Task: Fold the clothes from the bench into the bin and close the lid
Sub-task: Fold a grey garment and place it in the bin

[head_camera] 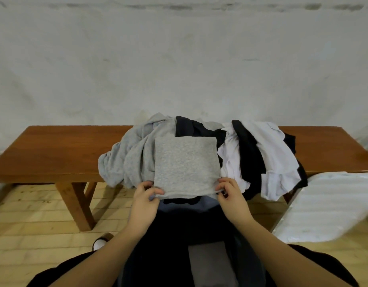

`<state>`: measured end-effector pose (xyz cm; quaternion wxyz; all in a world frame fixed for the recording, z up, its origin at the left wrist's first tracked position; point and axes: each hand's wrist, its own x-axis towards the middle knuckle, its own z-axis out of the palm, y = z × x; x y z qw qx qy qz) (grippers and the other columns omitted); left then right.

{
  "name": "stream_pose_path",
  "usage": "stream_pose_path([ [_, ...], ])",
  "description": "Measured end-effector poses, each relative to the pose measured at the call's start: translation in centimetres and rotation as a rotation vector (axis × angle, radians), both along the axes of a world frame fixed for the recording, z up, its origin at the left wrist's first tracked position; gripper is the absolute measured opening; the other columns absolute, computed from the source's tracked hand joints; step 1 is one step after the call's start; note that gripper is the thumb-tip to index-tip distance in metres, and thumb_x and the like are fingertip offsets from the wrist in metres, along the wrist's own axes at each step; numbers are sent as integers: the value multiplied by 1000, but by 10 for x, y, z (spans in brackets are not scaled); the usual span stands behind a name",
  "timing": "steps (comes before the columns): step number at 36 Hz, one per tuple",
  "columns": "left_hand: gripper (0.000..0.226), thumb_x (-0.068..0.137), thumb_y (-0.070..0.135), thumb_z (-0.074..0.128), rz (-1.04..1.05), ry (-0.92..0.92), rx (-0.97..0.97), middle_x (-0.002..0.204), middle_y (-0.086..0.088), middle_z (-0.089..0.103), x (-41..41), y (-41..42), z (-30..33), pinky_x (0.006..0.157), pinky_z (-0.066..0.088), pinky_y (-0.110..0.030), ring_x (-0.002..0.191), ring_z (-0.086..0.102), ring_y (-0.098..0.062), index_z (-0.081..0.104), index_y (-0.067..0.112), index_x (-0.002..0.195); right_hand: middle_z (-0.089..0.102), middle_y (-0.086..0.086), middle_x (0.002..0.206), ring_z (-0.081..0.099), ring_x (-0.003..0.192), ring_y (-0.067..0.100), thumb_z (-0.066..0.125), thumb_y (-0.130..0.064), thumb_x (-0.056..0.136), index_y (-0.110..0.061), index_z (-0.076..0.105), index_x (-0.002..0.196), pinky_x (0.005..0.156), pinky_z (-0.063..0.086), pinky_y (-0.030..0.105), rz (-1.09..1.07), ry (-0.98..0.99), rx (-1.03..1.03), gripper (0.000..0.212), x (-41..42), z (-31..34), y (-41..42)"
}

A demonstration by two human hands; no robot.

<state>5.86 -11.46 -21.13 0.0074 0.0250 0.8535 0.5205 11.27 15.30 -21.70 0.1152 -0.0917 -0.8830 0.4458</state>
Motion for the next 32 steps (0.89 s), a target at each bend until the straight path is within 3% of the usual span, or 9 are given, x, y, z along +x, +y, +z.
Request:
stream_pose_path([
  [3, 9, 85, 15, 66, 138, -250, 338, 90, -4, 58, 4, 10, 10, 81, 45, -34, 87, 58, -22, 57, 16, 82, 46, -11, 118, 47, 104, -18, 54, 12, 84, -11, 59, 94, 83, 37, 3, -58, -45, -90, 25, 3, -1, -5],
  [5, 36, 74, 39, 73, 249, -410, 567, 95, -10, 60, 1, 13, 8, 90, 48, -48, 95, 60, -31, 52, 15, 90, 52, -6, 115, 53, 101, -5, 54, 6, 88, -14, 57, 98, 83, 39, 11, -137, -41, -220, 22, 4, -1, -10],
  [8, 57, 67, 52, 82, 267, -475, 614, 112, -11, 67, -4, 14, 6, 99, 49, -52, 107, 65, -31, 55, 14, 100, 61, 3, 110, 60, 103, 17, 56, -9, 95, -21, 54, 103, 84, 46, 23, -244, -75, -479, 15, 4, 1, -20],
  [13, 25, 87, 20, 75, 214, -545, 683, 106, -20, 72, -2, 17, 13, 100, 48, -58, 102, 68, -38, 62, 4, 100, 62, 4, 116, 61, 110, 23, 63, -32, 94, -32, 53, 103, 105, 47, 46, -349, -196, -760, 13, 0, -1, -27],
  [20, 27, 91, 8, 62, 133, -603, 716, 105, -16, 73, 5, 21, 38, 91, 54, -45, 93, 70, -32, 65, 6, 118, 62, 10, 118, 62, 102, 19, 63, -42, 93, -12, 48, 133, 79, 50, 29, -327, -312, -1093, 52, 3, -2, -39],
  [22, 25, 92, 7, 58, 104, -609, 767, 104, -13, 73, 8, 24, 48, 83, 55, -39, 90, 70, -27, 64, 7, 117, 62, 10, 125, 61, 108, 19, 65, -49, 87, -10, 47, 139, 81, 49, 30, -300, -377, -1280, 68, 7, -2, -47],
  [24, 30, 93, 7, 56, 64, -618, 828, 112, -12, 72, 12, 25, 57, 90, 54, -41, 102, 68, -27, 62, 7, 122, 57, 13, 137, 57, 120, 24, 62, -56, 84, -7, 45, 143, 91, 47, 33, -260, -416, -1456, 79, 11, -2, -58],
  [28, 36, 92, 11, 55, -8, -679, 929, 124, -14, 67, 21, 29, 76, 88, 55, -39, 111, 64, -29, 58, 5, 127, 56, 16, 139, 51, 131, 28, 57, -66, 82, -11, 42, 146, 114, 34, 40, -216, -302, -1729, 86, 16, 6, -72],
  [32, 26, 94, 11, 52, -31, -721, 1033, 108, -17, 70, 32, 28, 95, 72, 61, -34, 90, 70, -25, 61, 0, 116, 64, 16, 130, 62, 121, 31, 49, -69, 87, -11, 55, 134, 107, 45, 42, -213, -125, -1884, 75, 19, 16, -63],
])
